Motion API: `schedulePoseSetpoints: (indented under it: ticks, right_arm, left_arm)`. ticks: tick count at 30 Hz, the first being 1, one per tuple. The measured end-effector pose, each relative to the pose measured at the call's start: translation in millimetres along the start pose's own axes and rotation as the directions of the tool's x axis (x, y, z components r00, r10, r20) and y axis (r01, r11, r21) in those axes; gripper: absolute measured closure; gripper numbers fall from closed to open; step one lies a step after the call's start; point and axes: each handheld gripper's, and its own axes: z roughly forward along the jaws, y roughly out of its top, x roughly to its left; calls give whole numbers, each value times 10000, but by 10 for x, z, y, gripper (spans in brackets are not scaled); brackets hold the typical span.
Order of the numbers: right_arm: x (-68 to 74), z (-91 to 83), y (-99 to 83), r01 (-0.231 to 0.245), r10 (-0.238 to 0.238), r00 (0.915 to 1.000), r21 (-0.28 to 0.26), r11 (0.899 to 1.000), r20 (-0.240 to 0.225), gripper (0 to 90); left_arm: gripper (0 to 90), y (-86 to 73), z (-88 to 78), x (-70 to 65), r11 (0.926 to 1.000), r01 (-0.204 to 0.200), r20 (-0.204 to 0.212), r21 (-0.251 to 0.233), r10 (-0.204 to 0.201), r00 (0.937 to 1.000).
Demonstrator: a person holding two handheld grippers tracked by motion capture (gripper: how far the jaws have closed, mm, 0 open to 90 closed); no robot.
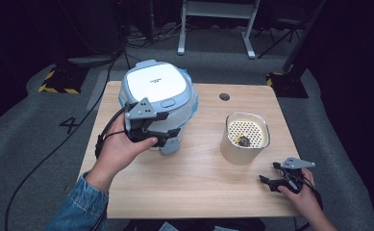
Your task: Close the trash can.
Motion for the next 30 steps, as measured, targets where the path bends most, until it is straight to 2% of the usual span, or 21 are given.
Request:
schedulePoseSetpoints:
  ticks: [9, 13, 22, 30]
  right_arm:
    - [0, 0, 0, -2, 2, 10000, 2, 10000, -1, 145]
    - [0, 0, 0, 0, 0, 10000, 0, 10000, 0, 145]
    - [0, 0, 0, 0, 0, 10000, 2, 10000, -1, 144]
    - [0, 0, 0, 0, 0, 10000, 0, 10000, -2, 144]
  left_arm:
    - [358, -374, -63, -39, 9996, 196, -410, 212, -187, 9990]
    - [356, -558, -65, -29, 9991, 352, -463, 236, -340, 9983]
    - [353, -995, -13, 35, 9953, 827, -789, 497, -786, 9938]
    - [349, -1368, 95, 99, 9878, 1276, -1022, 895, -1183, 9877]
